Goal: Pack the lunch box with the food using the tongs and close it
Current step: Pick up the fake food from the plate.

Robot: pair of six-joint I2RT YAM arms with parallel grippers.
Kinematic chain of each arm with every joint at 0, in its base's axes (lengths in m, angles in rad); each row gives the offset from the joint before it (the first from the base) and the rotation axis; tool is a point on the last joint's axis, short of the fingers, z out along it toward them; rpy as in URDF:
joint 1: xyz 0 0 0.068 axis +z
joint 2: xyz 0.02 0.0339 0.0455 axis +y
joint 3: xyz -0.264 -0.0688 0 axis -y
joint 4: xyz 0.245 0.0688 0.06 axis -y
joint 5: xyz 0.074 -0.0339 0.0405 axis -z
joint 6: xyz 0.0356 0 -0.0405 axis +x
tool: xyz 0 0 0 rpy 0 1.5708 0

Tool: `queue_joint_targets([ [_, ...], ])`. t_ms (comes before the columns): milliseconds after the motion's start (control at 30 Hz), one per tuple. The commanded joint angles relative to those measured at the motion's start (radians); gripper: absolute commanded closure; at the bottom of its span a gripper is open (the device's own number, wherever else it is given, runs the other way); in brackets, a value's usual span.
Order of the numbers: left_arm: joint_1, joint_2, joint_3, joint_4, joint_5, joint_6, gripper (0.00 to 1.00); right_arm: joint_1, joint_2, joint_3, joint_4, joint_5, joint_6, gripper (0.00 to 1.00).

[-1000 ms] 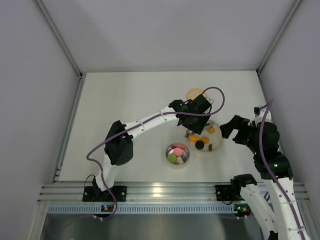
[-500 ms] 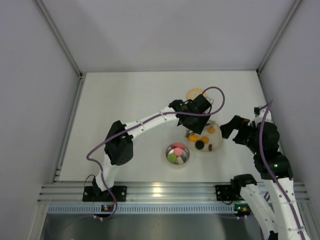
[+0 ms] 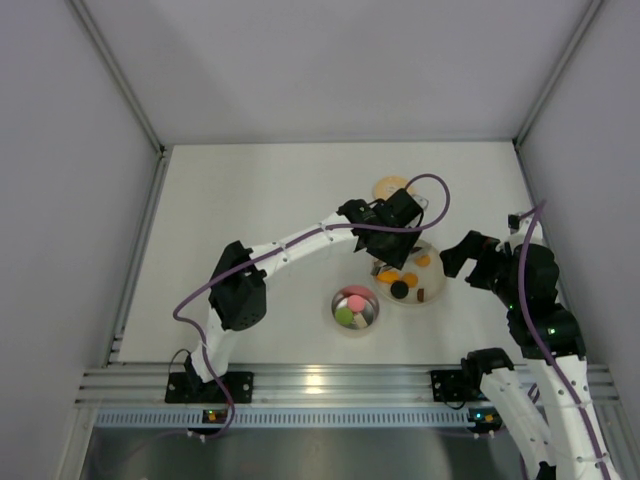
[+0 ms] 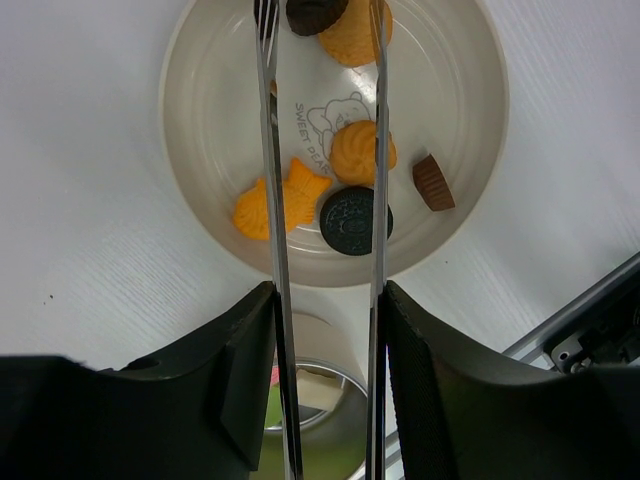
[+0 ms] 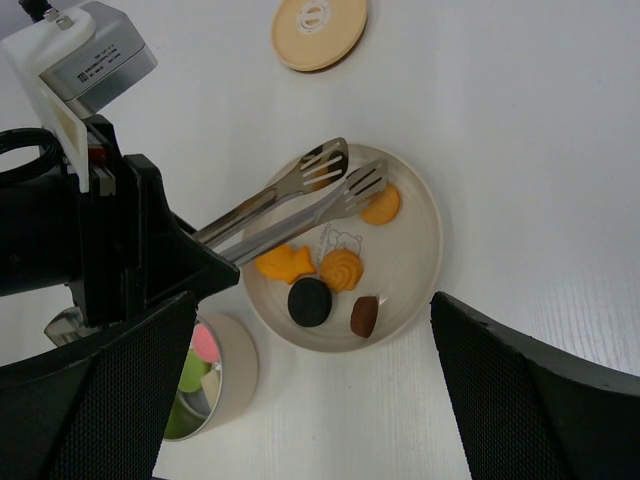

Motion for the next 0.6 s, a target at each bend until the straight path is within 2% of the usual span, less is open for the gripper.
queue_joint_targets([
  [0, -0.003, 0.001, -0.005, 0.052, 0.021, 0.005, 0.50, -0.013, -0.012, 0.041, -0.031, 0.009, -0.015, 0.01],
  [567, -0.003, -0.016, -0.048, 0.062, 0.028, 0.002, 0.53, -0.011, -0.004, 0.041, -0.026, 0.008, -0.014, 0.01],
])
